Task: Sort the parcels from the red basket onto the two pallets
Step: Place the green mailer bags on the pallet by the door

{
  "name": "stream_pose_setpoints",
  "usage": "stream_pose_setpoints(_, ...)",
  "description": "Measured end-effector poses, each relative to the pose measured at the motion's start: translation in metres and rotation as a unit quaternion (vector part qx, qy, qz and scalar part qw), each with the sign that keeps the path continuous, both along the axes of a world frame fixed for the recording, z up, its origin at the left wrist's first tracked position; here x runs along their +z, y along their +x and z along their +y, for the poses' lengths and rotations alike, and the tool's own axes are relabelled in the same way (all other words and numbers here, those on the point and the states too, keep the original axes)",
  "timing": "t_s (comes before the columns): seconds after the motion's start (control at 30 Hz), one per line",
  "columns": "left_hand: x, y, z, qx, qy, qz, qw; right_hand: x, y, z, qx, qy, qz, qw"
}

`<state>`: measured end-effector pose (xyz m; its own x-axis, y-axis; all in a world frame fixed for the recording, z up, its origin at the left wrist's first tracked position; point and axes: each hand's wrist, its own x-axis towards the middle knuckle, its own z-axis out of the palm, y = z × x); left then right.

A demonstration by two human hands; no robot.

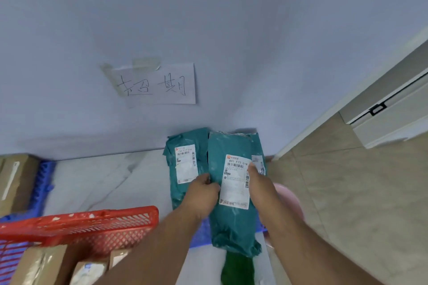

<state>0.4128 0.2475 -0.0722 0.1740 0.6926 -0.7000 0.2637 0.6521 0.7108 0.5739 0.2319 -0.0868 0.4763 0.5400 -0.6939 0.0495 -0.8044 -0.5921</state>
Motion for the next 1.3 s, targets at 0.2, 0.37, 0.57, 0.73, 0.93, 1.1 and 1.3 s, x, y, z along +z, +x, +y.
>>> stream_pose_setpoints(0.2,-0.053,0.045,0.037,0.024,-0.012,0.052,0.998,-0.061,0.039,0.050,0.000,-0.001,0.034,0.999)
stream_pose_setpoints(0.37,-0.087,0.064,0.059,0.032,-0.004,0.074,0.997,-0.090,0.048,0.080,0.038,-0.002,0.030,0.999)
stream_pose_setpoints(0.57,-0.108,0.071,0.076,0.033,-0.009,0.091,0.995,-0.130,0.050,0.100,0.058,-0.001,0.046,0.997)
stream_pose_setpoints(0.73,-0.113,0.073,0.070,0.015,-0.039,0.092,0.995,-0.148,0.055,0.098,0.070,0.000,0.066,0.995)
stream_pose_setpoints(0.93,-0.106,0.064,0.050,0.023,-0.038,0.081,0.996,-0.133,0.059,0.086,0.066,0.009,0.074,0.995)
stream_pose_setpoints(1.1,-0.079,0.047,0.030,0.037,-0.028,0.077,0.996,-0.098,0.066,0.071,0.037,0.031,0.047,0.998)
stream_pose_setpoints(1.3,-0.027,0.000,-0.004,0.072,0.002,0.087,0.994,-0.029,0.052,0.031,-0.028,0.095,0.174,0.980)
